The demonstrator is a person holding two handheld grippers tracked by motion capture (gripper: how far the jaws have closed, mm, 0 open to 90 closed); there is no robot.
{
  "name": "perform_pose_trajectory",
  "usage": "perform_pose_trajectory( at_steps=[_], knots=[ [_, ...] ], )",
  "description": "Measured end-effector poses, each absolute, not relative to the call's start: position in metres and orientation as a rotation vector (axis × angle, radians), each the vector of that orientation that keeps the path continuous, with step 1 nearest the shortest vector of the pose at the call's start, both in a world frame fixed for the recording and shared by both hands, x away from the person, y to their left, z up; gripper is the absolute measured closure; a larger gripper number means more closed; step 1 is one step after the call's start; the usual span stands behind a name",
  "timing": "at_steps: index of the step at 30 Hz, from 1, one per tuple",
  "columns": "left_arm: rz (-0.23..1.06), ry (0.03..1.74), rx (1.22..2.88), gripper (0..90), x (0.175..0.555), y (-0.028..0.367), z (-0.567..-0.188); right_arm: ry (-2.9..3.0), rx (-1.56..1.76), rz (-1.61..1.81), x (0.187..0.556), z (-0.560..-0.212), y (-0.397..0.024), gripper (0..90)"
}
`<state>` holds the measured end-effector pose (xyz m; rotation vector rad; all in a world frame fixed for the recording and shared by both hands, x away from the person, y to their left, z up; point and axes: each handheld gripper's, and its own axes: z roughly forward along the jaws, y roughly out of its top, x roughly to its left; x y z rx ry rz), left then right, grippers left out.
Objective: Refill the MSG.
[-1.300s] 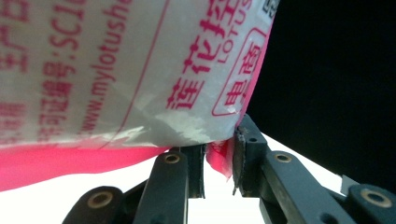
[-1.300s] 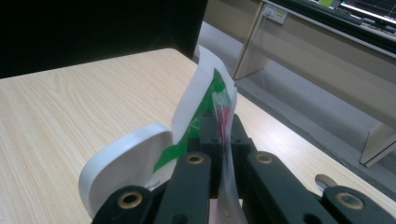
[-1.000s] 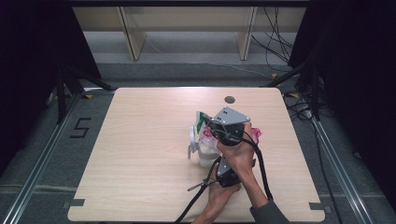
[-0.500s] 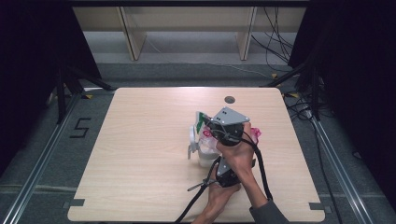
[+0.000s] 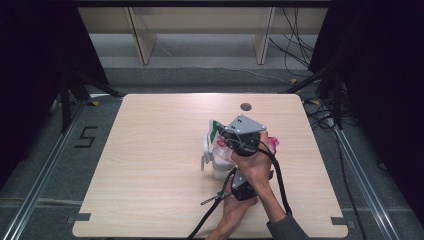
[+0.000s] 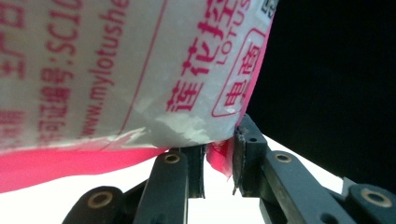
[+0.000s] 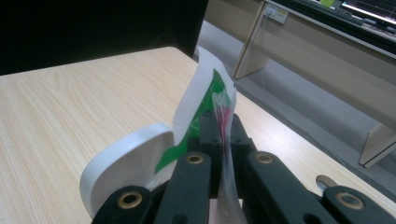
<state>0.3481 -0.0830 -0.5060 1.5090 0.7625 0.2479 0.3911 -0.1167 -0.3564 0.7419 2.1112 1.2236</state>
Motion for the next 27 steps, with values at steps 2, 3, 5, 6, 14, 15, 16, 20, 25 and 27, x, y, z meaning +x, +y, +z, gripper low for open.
perform_pose_trajectory(
  at_steps=[2,3,5,6,14,15,16,20,25,27],
  knots=[
    [0.243,0.757,1.511,76.3,0.3482,-0.0826,-0.5056,2.109,0.718,1.228,0.3908,-0.3547,-0.1176,89.9],
    [0.248,0.764,1.51,76.2,0.3482,-0.083,-0.5057,2.097,0.692,1.221,0.3916,-0.3544,-0.118,90.0],
    [0.236,0.761,1.515,76.2,0.3482,-0.0824,-0.5061,2.105,0.698,1.216,0.393,-0.3556,-0.1177,89.9],
    [0.236,0.762,1.511,76.2,0.3482,-0.0827,-0.5061,2.098,0.694,1.217,0.3939,-0.3559,-0.1181,90.0],
    [0.24,0.762,1.501,76.3,0.3487,-0.0834,-0.5065,2.117,0.724,1.229,0.3918,-0.3559,-0.1171,89.9],
    [0.241,0.763,1.501,76.3,0.3486,-0.0832,-0.5065,2.116,0.716,1.227,0.392,-0.3557,-0.1173,90.0],
    [0.241,0.763,1.503,76.3,0.3485,-0.0829,-0.5062,2.114,0.71,1.226,0.3922,-0.3551,-0.1177,89.9],
    [0.241,0.764,1.502,76.3,0.3487,-0.0832,-0.5065,2.099,0.699,1.214,0.3926,-0.3566,-0.1163,90.0],
    [0.242,0.76,1.502,76.3,0.3486,-0.083,-0.5061,2.109,0.71,1.23,0.3916,-0.3547,-0.1175,89.9],
    [0.238,0.765,1.503,76.3,0.3483,-0.0833,-0.5063,2.112,0.729,1.235,0.392,-0.3555,-0.1174,90.0]
  ],
)
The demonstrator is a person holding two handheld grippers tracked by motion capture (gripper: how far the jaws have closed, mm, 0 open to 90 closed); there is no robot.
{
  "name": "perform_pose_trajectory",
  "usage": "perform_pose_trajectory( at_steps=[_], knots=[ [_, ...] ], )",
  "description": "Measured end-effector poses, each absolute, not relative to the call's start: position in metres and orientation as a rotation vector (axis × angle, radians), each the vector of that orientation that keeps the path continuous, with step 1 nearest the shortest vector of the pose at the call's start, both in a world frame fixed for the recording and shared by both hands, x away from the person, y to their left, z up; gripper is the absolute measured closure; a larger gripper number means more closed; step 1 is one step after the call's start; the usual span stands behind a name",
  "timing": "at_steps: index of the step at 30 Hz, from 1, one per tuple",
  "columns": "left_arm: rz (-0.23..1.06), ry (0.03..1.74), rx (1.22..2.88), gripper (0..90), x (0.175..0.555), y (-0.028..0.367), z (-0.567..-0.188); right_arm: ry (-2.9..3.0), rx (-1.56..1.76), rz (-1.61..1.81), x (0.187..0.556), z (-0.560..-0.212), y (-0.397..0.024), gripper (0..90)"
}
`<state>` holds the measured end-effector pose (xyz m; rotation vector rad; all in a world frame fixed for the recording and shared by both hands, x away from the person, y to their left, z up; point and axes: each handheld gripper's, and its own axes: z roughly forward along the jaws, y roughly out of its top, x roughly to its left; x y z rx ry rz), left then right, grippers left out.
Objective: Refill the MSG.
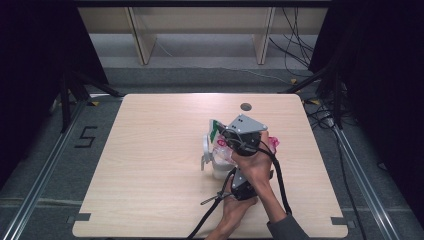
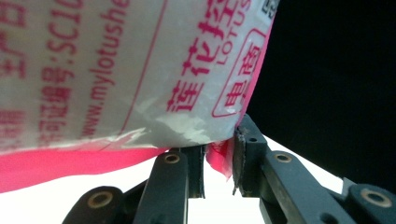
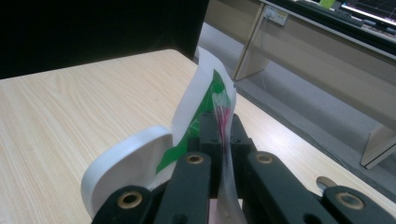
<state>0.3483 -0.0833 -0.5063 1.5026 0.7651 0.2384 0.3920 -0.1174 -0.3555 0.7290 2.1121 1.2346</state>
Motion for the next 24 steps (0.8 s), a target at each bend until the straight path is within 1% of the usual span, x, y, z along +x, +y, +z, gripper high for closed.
perform_pose_trajectory(
  at_steps=[5,7,12,24],
  knots=[
    [0.25,0.767,1.516,76.3,0.348,-0.0825,-0.5056,2.116,0.734,1.241,0.3913,-0.3552,-0.1172,89.9],
    [0.243,0.762,1.511,76.3,0.3481,-0.0825,-0.5055,2.079,0.673,1.224,0.3945,-0.3542,-0.1194,89.9],
    [0.242,0.763,1.509,76.3,0.3481,-0.0825,-0.5053,2.118,0.732,1.24,0.3918,-0.3553,-0.1167,89.9],
    [0.243,0.762,1.502,76.2,0.3481,-0.0833,-0.506,2.091,0.71,1.234,0.3936,-0.3554,-0.118,89.9]
  ],
)
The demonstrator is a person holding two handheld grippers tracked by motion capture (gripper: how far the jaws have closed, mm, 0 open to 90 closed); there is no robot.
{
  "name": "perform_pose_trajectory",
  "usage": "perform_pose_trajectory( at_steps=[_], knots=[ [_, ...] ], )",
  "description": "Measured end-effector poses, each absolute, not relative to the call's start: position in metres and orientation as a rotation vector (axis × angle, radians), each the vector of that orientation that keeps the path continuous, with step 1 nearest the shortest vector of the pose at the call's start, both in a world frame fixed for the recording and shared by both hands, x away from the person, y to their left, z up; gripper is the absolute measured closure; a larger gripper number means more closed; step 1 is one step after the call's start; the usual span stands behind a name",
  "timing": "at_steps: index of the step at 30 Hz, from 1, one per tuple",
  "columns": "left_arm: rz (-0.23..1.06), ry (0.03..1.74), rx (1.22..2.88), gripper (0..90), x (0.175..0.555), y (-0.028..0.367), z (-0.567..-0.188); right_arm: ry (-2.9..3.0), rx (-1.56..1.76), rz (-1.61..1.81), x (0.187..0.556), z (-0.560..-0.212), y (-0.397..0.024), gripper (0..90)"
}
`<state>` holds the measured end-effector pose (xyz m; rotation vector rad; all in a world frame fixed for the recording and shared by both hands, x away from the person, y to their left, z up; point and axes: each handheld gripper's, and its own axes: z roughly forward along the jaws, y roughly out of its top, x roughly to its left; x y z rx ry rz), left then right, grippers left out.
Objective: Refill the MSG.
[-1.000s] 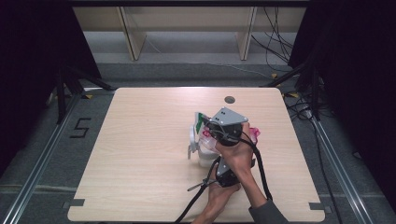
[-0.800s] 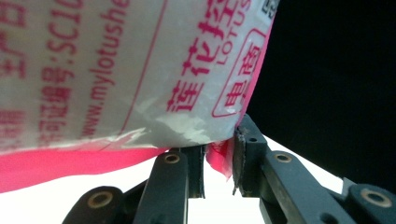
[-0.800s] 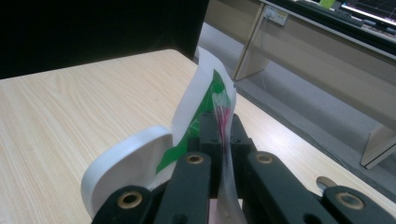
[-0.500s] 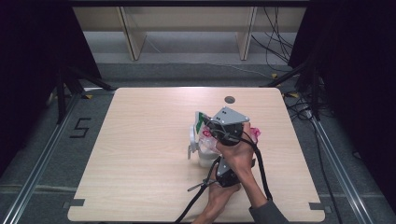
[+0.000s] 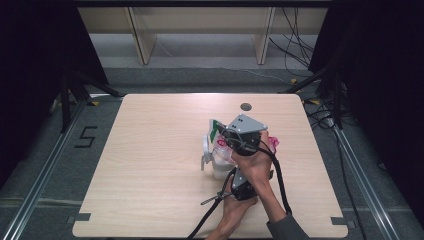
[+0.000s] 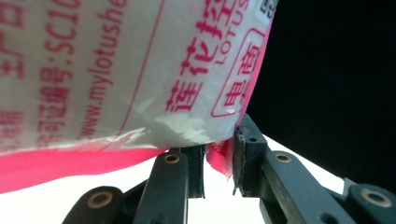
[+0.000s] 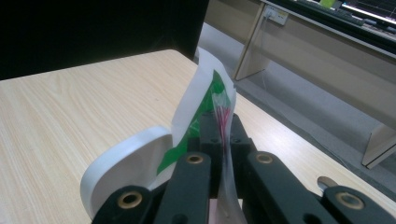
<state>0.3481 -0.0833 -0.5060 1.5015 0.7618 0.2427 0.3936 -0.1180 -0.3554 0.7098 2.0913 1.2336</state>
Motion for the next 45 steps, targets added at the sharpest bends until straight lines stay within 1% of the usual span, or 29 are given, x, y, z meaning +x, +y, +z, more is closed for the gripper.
perform_pose_trajectory(
  at_steps=[11,13,15,18,24,37,40,43,45],
  knots=[
    [0.243,0.759,1.509,76.3,0.3479,-0.0825,-0.5056,2.117,0.722,1.237,0.3917,-0.3551,-0.1164,89.9],
    [0.25,0.765,1.52,76.3,0.3483,-0.082,-0.5053,2.088,0.666,1.213,0.3935,-0.3548,-0.117,89.9],
    [0.248,0.765,1.518,76.3,0.348,-0.082,-0.5052,2.113,0.763,1.244,0.3894,-0.3566,-0.1136,90.0],
    [0.243,0.759,1.51,76.3,0.3478,-0.0822,-0.5053,2.085,0.667,1.216,0.3933,-0.3544,-0.117,89.9],
    [0.244,0.761,1.508,76.3,0.3482,-0.0817,-0.5052,2.107,0.708,1.227,0.3909,-0.3554,-0.1148,89.9],
    [0.245,0.762,1.494,76.3,0.3481,-0.082,-0.5051,2.103,0.67,1.212,0.3914,-0.3556,-0.1135,89.9],
    [0.243,0.761,1.486,76.3,0.3477,-0.082,-0.5042,2.099,0.725,1.241,0.3886,-0.3548,-0.1128,89.9],
    [0.241,0.762,1.487,76.3,0.3477,-0.0823,-0.5043,2.086,0.651,1.21,0.3911,-0.3537,-0.1138,89.8],
    [0.239,0.759,1.487,76.2,0.348,-0.0822,-0.5046,2.104,0.681,1.217,0.3908,-0.3556,-0.1123,89.8]
  ],
)
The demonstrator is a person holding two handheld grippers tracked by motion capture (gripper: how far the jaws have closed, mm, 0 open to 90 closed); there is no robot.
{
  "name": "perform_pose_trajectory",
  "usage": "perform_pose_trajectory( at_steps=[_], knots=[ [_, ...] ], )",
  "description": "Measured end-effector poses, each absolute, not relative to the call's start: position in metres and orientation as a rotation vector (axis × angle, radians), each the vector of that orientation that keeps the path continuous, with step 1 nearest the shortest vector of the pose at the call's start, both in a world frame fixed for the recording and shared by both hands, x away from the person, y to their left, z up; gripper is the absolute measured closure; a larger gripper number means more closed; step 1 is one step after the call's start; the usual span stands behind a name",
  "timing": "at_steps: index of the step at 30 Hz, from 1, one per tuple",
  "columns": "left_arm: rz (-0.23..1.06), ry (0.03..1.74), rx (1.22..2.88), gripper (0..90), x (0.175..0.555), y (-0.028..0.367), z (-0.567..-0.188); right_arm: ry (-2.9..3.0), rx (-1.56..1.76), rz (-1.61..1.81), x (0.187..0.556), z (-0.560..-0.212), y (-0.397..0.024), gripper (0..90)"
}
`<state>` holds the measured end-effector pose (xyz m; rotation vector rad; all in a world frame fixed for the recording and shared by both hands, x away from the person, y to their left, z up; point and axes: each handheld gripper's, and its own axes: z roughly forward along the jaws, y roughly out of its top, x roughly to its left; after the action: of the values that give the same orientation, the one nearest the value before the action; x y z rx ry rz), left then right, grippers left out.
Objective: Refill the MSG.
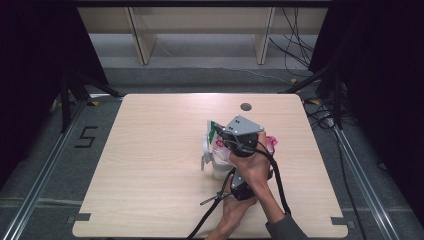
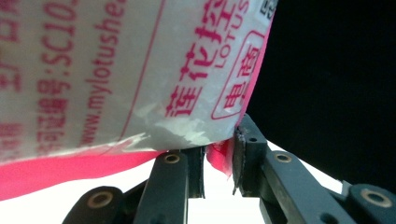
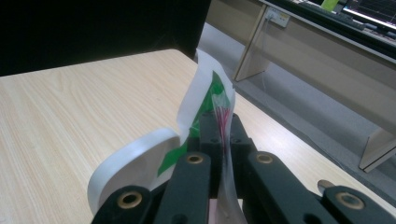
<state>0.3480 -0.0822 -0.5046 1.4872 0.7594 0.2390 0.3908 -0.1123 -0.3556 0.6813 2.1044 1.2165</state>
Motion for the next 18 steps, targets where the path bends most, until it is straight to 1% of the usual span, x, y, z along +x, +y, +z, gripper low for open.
perform_pose_trajectory(
  at_steps=[18],
  knots=[
    [0.242,0.756,1.49,76.2,0.3476,-0.0817,-0.5041,2.1,0.673,1.202,0.3902,-0.3559,-0.1103,89.8]
  ],
)
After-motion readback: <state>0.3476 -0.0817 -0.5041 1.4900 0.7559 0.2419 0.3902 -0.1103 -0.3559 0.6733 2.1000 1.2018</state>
